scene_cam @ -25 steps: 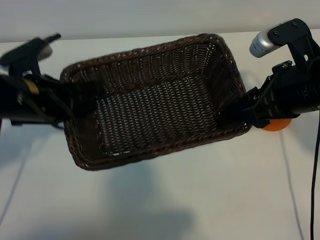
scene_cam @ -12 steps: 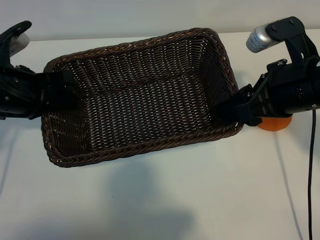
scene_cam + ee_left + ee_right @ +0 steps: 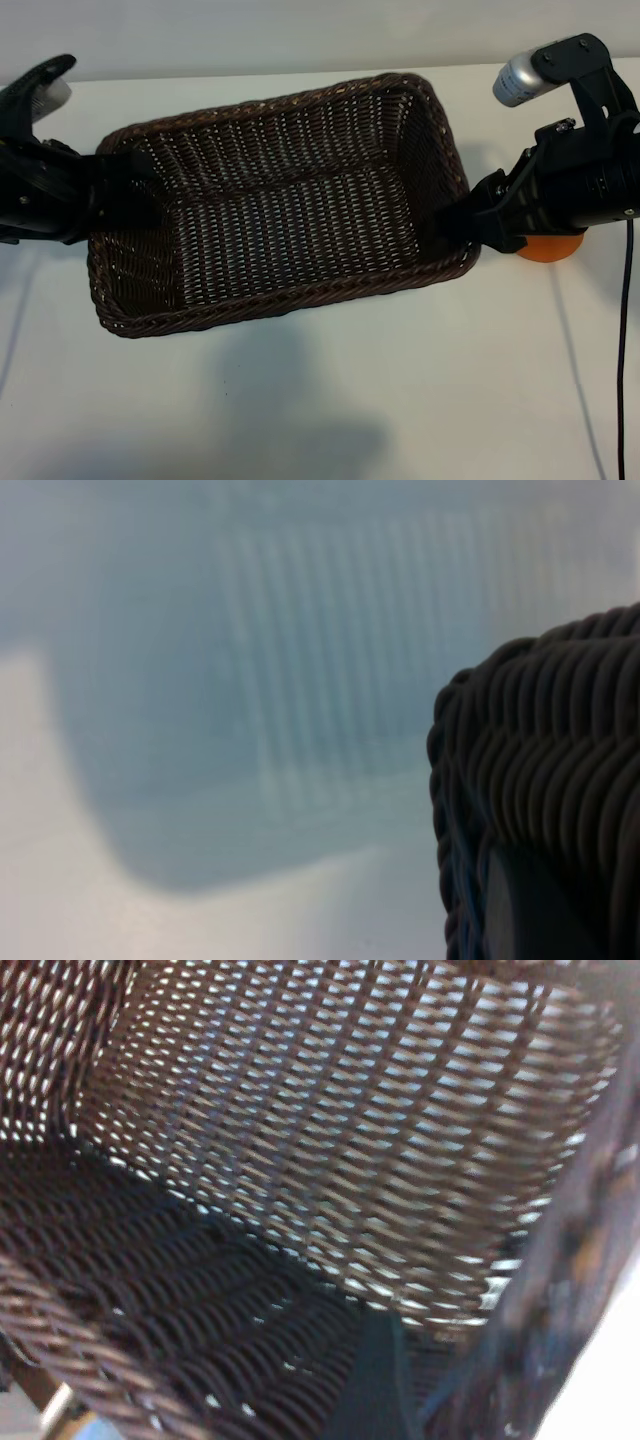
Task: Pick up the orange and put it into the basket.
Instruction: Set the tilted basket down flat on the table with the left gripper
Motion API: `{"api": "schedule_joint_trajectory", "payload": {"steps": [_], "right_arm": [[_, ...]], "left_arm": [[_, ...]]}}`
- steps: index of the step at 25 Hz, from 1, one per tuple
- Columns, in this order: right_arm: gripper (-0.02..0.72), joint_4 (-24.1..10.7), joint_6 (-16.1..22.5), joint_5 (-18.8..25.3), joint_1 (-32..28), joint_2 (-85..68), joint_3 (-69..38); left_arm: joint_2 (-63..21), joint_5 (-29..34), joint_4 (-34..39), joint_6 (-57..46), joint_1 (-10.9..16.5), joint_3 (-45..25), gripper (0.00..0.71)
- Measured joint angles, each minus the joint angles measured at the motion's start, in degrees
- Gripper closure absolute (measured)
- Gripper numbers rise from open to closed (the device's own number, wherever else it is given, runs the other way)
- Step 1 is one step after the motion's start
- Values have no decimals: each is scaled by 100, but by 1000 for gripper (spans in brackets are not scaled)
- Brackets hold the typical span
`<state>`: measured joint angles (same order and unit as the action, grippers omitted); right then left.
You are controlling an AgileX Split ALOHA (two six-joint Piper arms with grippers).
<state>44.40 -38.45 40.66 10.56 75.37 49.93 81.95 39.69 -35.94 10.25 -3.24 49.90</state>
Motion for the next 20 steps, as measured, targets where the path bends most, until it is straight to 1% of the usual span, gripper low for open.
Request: {"api": "schedule_joint_trajectory", "payload": {"steps": [5,11,15,20], "right_arm": [[108,-174,-17,-32,-21,4,0],[108,-222,-17,-58,-34,4,0],[108,-227,-23,-52,-34,4,0],[108,-239,-23,-34,-34,4,0]], "left_arm": [[83,-220,177,143,36,5,573],[284,-278,244,377,42,25,574],[582,-289,256,447,42,220,574],[634,-265,255,460,42,630,574]]}}
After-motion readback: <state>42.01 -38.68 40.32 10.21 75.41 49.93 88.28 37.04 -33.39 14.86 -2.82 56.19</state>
